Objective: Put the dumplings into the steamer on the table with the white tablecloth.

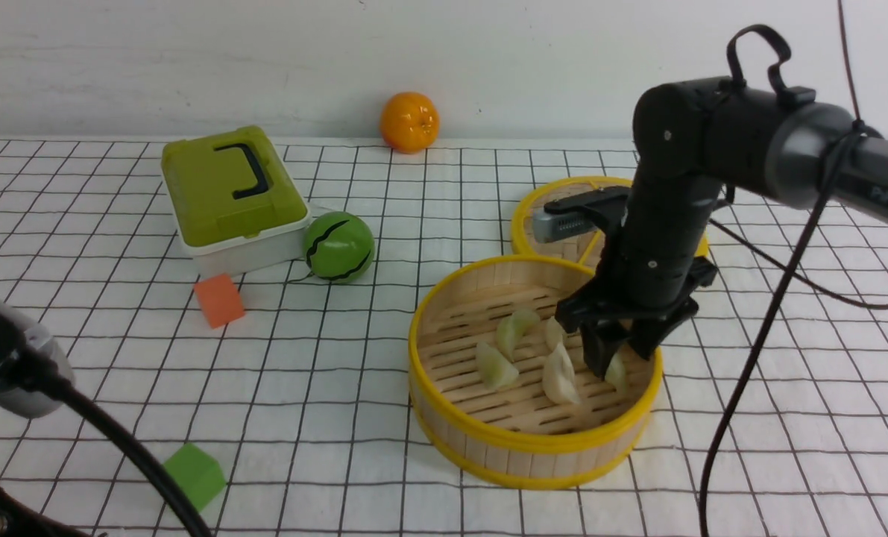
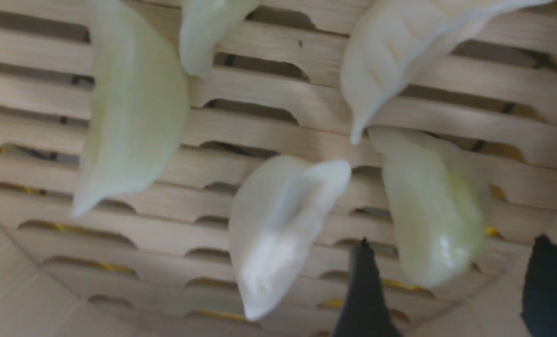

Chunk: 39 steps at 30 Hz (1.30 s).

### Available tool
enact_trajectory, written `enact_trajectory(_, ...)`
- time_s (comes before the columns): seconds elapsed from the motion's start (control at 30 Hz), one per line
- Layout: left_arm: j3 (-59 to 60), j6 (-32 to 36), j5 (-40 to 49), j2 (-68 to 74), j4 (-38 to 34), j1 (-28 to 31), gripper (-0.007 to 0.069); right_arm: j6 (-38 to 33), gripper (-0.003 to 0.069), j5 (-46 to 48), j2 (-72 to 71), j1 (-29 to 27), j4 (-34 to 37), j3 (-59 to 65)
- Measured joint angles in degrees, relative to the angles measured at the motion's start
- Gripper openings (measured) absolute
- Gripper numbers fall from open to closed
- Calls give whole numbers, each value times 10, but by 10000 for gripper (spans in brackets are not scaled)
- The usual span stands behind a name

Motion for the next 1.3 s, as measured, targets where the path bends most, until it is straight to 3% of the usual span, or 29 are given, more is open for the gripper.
enact_trajectory(0.3, 106, -52, 11, -152, 10, 0, 183, -46, 424, 8, -166, 0, 59, 1)
enact_trajectory(0.47, 159, -90, -19, -267, 19, 0, 186, -88, 357, 13, -243, 0, 109, 15)
enact_trajectory(0.7, 173, -112, -100, -375, 27, 0, 195, -177, 205, 4, -388, 0, 207, 145)
enact_trajectory(0.83, 173, -114, -112, -386, 27, 0, 198, -235, 122, -63, -495, 0, 242, 252)
enact_trajectory(0.97, 173, -114, -112, -386, 28, 0, 200, -264, 84, -131, -595, 0, 254, 341)
enact_trajectory(1.13, 173, -114, -112, -386, 28, 0, 201, -291, 70, -229, -728, 0, 261, 451)
enact_trajectory(1.3, 174, -114, -112, -386, 28, 0, 202, -294, 72, -264, -810, 0, 261, 514)
